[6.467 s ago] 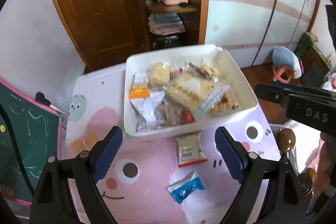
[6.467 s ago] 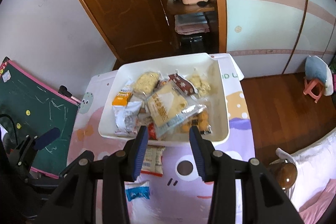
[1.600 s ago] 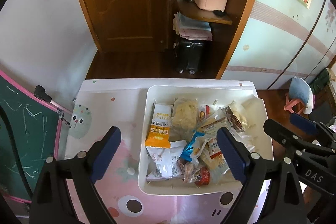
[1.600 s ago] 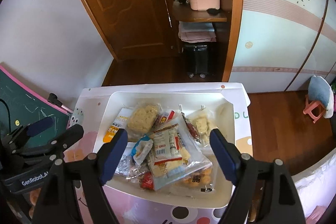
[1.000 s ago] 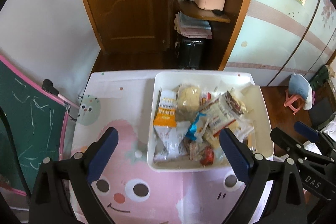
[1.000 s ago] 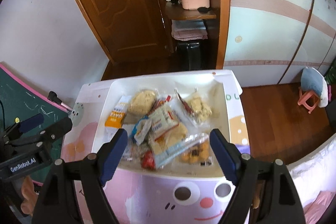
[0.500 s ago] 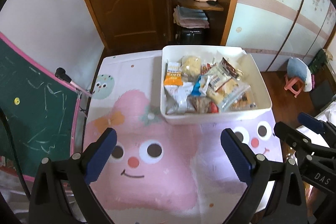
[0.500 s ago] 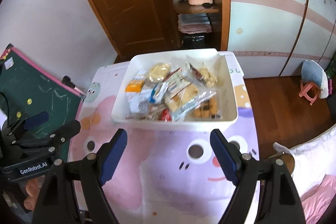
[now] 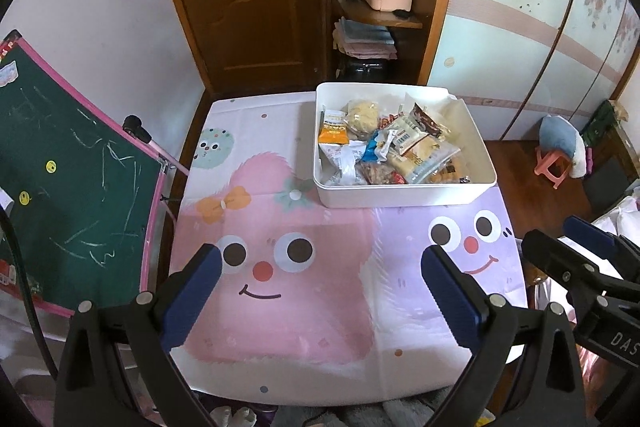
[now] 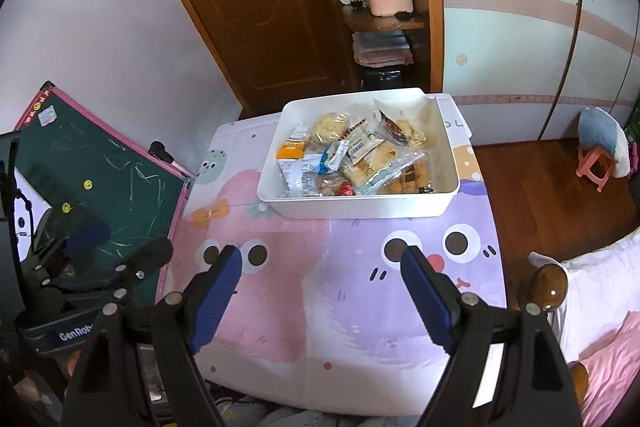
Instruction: Organize snacks
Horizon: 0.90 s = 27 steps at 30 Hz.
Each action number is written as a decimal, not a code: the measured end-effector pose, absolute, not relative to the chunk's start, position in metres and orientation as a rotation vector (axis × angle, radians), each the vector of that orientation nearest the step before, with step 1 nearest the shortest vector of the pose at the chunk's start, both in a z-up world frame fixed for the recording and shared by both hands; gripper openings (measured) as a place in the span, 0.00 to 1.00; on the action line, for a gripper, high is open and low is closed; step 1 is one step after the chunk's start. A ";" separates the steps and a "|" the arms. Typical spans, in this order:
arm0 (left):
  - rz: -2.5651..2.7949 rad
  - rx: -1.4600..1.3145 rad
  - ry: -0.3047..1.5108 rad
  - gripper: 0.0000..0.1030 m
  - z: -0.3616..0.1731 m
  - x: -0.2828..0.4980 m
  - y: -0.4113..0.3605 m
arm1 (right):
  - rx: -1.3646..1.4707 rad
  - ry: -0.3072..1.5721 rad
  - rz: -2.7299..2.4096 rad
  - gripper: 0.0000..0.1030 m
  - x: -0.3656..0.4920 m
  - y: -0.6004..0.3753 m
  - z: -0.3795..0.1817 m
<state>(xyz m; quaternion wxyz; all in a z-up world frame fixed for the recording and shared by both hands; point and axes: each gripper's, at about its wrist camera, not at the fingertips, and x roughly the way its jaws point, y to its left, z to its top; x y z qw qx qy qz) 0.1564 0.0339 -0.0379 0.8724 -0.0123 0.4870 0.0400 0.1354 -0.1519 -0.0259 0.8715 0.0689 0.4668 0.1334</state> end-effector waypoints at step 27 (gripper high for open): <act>0.062 -0.065 1.015 0.97 -0.037 0.142 0.027 | 0.111 0.943 0.249 0.80 0.115 -0.148 -0.011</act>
